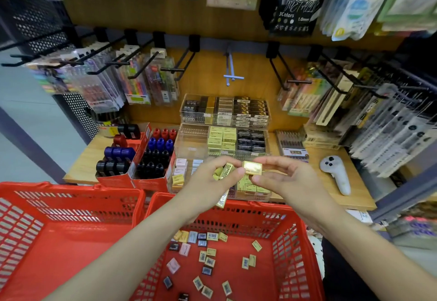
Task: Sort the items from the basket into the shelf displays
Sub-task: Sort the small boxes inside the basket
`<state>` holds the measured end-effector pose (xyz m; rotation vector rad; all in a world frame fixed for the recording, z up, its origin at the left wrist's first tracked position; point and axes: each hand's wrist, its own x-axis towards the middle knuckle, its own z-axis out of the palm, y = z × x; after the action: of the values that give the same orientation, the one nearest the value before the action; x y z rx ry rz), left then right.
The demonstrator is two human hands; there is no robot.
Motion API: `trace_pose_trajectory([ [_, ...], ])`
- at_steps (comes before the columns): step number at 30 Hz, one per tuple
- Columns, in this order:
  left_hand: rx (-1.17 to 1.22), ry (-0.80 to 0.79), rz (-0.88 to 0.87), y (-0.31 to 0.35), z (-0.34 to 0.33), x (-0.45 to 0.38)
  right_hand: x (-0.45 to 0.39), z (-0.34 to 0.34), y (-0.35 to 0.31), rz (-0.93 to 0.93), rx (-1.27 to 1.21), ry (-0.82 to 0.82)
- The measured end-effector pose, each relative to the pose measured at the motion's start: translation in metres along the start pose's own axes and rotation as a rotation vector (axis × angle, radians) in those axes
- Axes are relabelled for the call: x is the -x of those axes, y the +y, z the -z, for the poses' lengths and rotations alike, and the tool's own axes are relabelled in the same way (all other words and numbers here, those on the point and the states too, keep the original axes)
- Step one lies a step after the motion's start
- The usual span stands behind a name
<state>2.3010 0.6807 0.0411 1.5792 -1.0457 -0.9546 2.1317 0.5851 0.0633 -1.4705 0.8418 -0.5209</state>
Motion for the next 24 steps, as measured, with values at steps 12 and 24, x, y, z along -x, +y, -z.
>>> trace_pose_trajectory([
  [12, 0.153, -0.102, 0.105, 0.002, -0.014, -0.012, -0.004, 0.007, 0.016, 0.327, 0.361, 0.133],
  [24, 0.266, -0.152, 0.23, 0.0, -0.023, -0.02, -0.012, 0.008, 0.023, 0.258, 0.351, 0.102],
])
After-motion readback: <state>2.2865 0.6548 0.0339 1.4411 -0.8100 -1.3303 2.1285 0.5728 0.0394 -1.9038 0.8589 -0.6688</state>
